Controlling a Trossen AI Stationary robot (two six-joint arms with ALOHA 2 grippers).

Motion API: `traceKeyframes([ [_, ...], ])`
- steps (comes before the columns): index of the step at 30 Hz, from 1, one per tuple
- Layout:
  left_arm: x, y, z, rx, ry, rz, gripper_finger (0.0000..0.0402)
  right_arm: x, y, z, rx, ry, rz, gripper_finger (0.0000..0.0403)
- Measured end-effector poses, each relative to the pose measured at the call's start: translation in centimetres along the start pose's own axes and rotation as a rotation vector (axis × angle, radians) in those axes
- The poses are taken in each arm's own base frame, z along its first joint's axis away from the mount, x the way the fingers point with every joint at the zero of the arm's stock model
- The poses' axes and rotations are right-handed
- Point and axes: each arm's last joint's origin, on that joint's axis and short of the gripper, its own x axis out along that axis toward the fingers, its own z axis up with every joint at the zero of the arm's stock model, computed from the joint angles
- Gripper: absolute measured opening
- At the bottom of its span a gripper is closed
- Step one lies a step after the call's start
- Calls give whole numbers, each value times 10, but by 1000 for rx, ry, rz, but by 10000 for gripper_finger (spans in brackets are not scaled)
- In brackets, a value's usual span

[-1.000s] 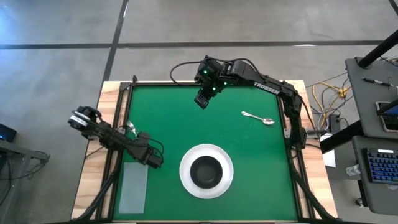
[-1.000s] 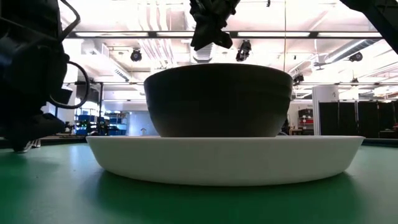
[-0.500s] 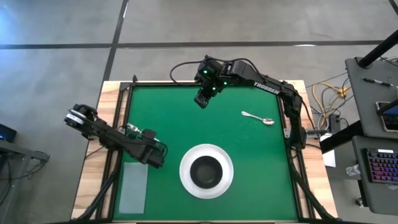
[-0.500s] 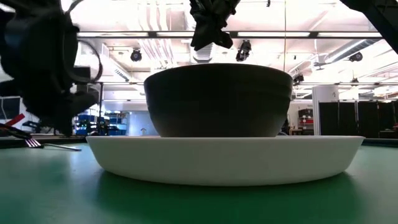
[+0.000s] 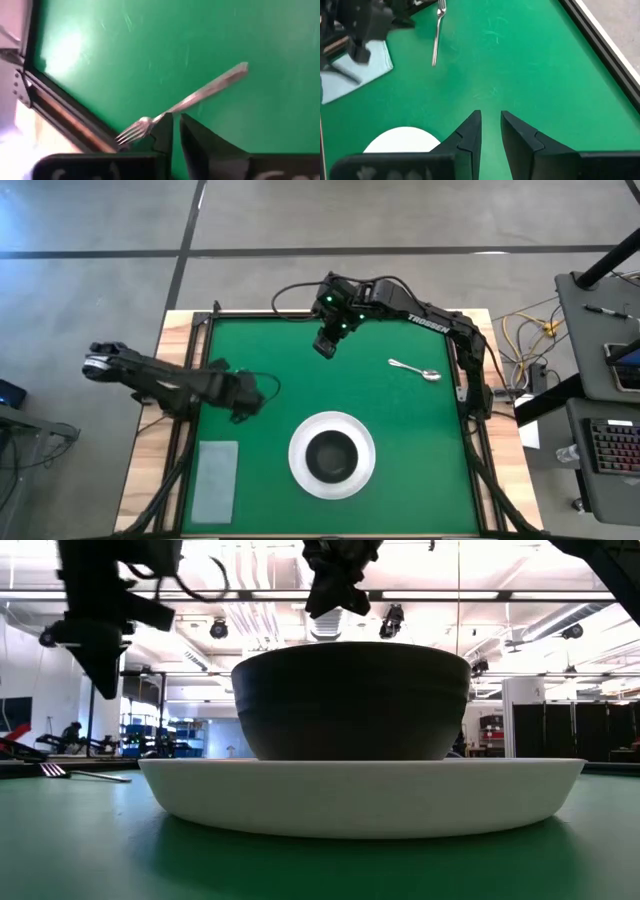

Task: Set table place
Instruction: Put the fork beside the white plate on the table

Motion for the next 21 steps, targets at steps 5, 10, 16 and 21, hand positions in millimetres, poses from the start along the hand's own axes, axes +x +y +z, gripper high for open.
traceKeyframes([
  [5, 13, 13, 20, 227, 150, -56, 74, 0, -1, -4, 7, 43, -9, 86],
  [10, 40, 10, 31, 410, 285, -43, 136, 0, 1, -6, 7, 58, -9, 122],
  [16, 73, 0, 43, 630, 363, -22, 172, 0, 0, -5, 42, 53, -16, 158],
  [21, 97, 0, 49, 691, 415, -39, 172, 0, 1, -4, 85, 33, -15, 173],
])
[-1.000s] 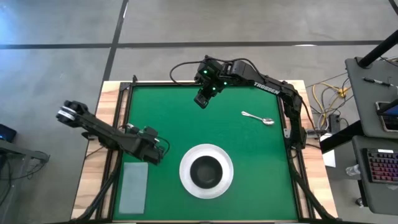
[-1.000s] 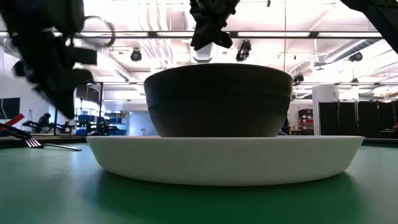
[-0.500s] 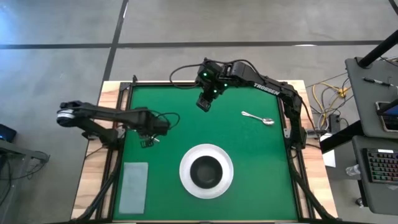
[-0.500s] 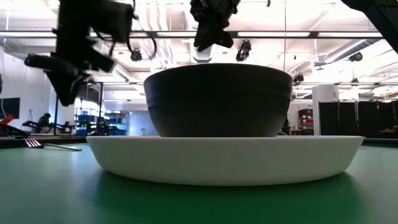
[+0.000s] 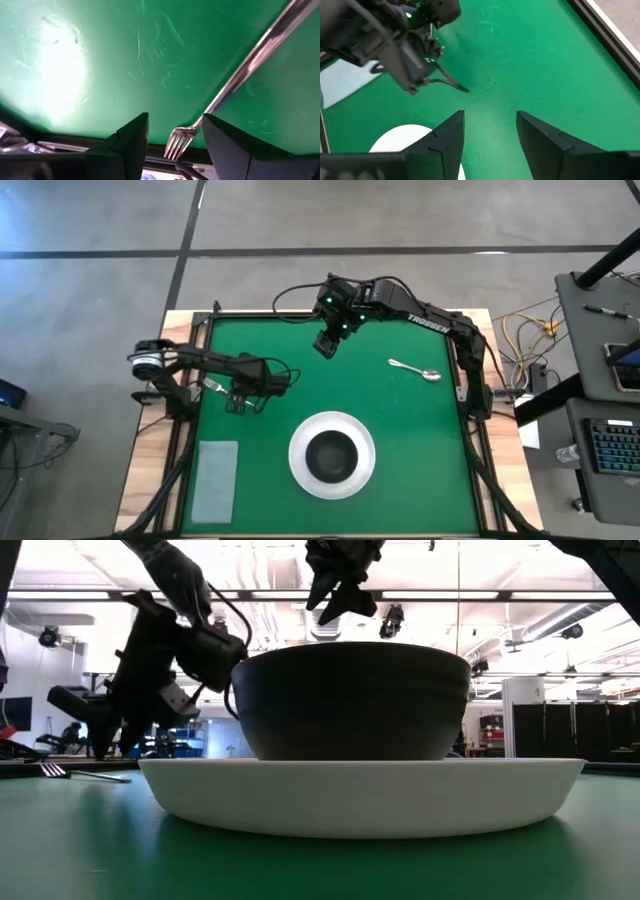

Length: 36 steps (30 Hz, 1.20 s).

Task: Set table place
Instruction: Put the fork beside the white plate on the table

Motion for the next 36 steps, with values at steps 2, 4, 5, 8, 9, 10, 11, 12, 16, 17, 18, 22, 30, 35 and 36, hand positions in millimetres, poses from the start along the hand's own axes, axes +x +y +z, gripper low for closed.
traceKeyframes([
  [2, 4, 4, -1, 16, 9, -13, 165, 0, 0, 0, 14, -3, 1, 176],
  [4, 6, 7, -5, 19, -20, -39, 149, 0, 0, 1, 27, -11, 3, 176],
  [5, 6, 8, -8, 20, -49, -60, 140, 0, 0, 1, 32, -15, 4, 175],
  [8, 2, 8, -22, 23, -168, -114, 112, 0, 0, 2, 54, -16, 4, 176],
  [9, 1, 8, -28, 28, -204, -114, 104, 0, 0, 2, 61, -16, 3, 176],
  [10, -1, 7, -34, 34, -243, -114, 98, 0, 1, 1, 68, -16, 3, 176],
  [11, -2, 5, -40, 44, -273, -105, 92, 0, 1, 1, 71, -16, 3, 175],
  [12, -3, 4, -46, 46, -296, -95, 89, 1, 2, 1, 69, -18, -5, 175],
  [16, -2, -4, -68, 48, -365, -64, 85, 2, 7, 0, 55, -27, -43, 174],
  [17, 0, -6, -71, 58, -379, -56, 84, 2, 8, -1, 50, -27, -42, 174],
  [18, 2, -7, -74, 59, -394, -49, 84, 2, 9, -1, 47, -26, -42, 174],
  [22, 13, -13, -78, 37, -388, -60, 84, 3, 13, -2, 41, -24, -37, 174],
  [30, 24, -14, -63, 35, -332, -92, 84, 3, 15, -3, 39, -29, -49, 174],
  [35, 34, -14, -52, 48, -277, -105, 84, 3, 15, -3, 40, -29, -49, 173],
  [36, 36, -14, -50, 50, -269, -107, 84, 3, 14, -3, 39, -29, -49, 174],
])
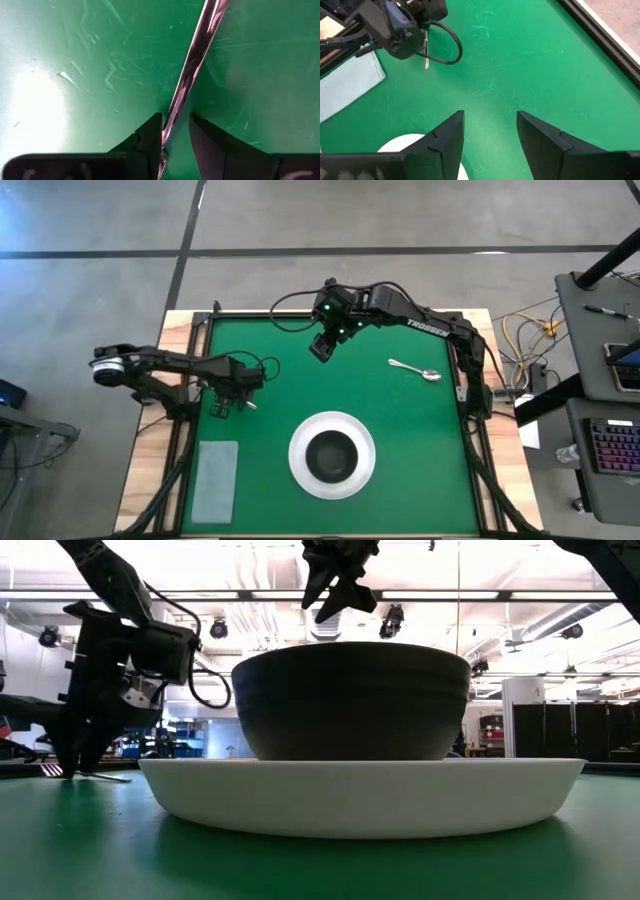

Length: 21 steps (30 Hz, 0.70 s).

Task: Set table place
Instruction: Put the fork beside the white plate on the table

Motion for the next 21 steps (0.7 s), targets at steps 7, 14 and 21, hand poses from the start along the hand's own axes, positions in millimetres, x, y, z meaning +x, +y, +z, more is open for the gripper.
traceKeyframes([
  [7, 1, 0, 0, 0, 2, 3, 80, 0, 0, 0, -1, -1, -1, 173],
  [14, 1, 2, 1, 29, -13, 48, 11, 0, 0, 0, -9, 0, -1, 173],
  [21, 0, 5, 8, 42, -35, 67, 4, 0, 0, 0, -11, 4, -2, 173],
])
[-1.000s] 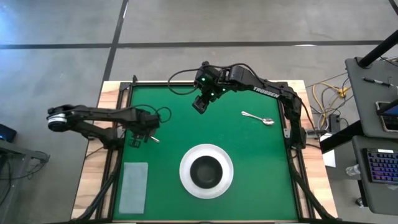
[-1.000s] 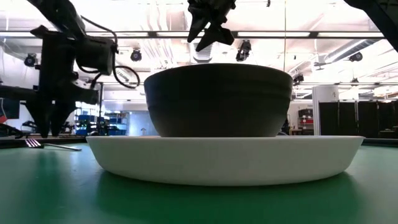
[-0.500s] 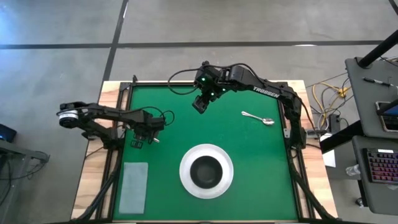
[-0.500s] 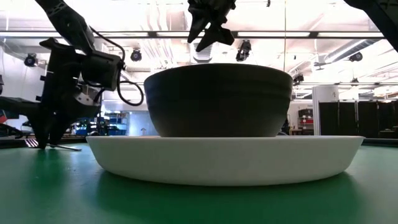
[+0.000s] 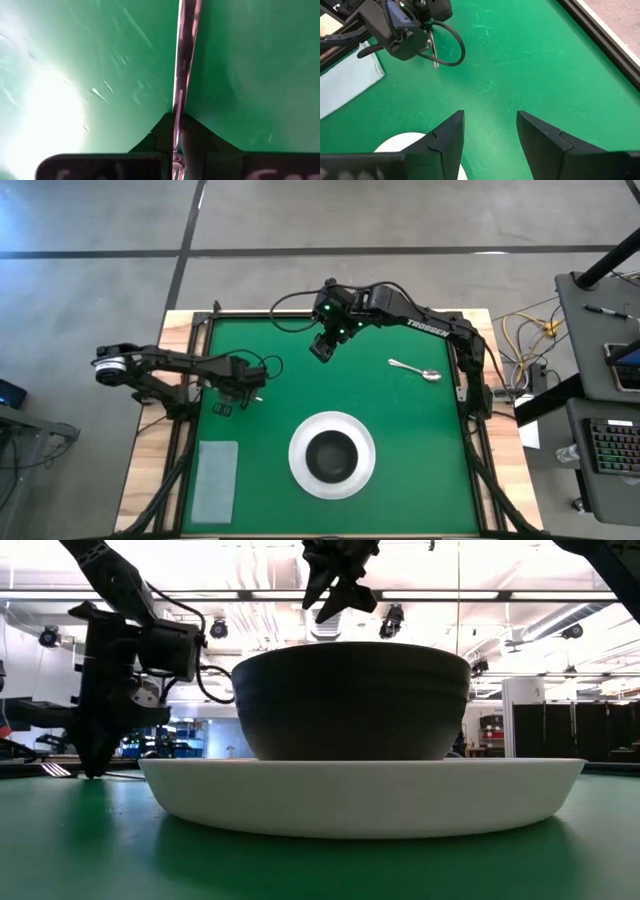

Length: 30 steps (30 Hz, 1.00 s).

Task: Set table place
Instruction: Put the fork beside the white plate on the table

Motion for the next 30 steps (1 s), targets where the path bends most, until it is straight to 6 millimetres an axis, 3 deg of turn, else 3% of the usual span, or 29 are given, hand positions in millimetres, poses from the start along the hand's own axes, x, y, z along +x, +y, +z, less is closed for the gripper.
traceKeyframes([
  [10, -36, 21, 24, -41, -139, 55, 1, -25, 0, -1, -6, -48, 13, 173],
  [15, -70, 36, 35, -68, -240, 104, 1, -63, 3, -11, 7, -88, -15, 173],
  [24, -142, 61, 50, -85, -460, 213, 0, -138, 20, -53, 19, -156, -179, 168],
  [30, -194, 77, 57, -153, -662, 243, 0, -170, 28, -82, 122, -228, -298, 157],
])
